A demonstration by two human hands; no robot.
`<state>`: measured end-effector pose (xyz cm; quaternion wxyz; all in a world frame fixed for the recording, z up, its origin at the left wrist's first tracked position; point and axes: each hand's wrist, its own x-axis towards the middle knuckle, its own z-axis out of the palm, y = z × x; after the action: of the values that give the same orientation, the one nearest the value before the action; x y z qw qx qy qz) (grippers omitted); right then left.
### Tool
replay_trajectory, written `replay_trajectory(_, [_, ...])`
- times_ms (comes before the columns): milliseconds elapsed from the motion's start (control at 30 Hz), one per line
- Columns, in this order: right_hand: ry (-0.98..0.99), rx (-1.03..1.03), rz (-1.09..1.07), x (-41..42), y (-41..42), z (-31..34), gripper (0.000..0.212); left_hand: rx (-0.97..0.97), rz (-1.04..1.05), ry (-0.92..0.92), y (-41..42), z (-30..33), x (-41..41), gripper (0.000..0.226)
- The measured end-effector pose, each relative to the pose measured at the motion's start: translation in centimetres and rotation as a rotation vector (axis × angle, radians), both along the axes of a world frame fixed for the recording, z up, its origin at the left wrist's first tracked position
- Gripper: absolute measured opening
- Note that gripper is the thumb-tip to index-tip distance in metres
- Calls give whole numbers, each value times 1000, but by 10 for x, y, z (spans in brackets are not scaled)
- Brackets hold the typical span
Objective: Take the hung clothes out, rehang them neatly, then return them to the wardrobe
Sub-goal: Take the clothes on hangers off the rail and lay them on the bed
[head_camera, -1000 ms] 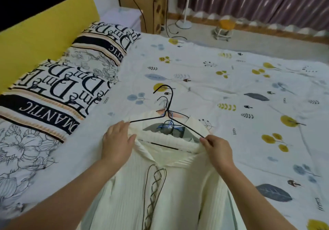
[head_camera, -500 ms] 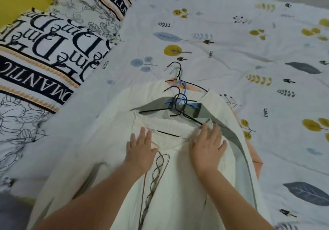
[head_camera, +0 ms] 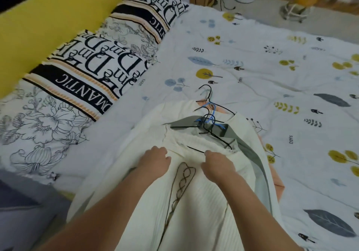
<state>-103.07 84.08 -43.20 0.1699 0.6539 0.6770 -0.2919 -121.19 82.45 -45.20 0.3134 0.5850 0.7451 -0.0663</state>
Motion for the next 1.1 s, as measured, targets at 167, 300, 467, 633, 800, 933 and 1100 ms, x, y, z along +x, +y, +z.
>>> replay_trajectory(167, [54,51,153,-38,-34,56,38,104,123,-48,-45,67,-33,41])
replay_trajectory(300, [73,136,244,-77,-72,109,39,200,222,-112,-95,120,-66,40])
replay_trajectory(467, [168,287,330,-128,-137,181,40,356,312,-153,-180,182,-116,40])
replay_trajectory(633, [272,398,466,-184,-215,245,40,534,478,-149,-281,246,-168,40])
replay_trajectory(800, [383,468,646,-241,-289,294,43,697,617,-46,-387,299,-219,40])
replay_trajectory(933, [480,467,810,-290,-336,325,43,789,819,-38,-457,333,-248,37])
replay_trajectory(1100, [588,448,1055,-346,-391,352,50,918,1073,41,-531,357,-260,35])
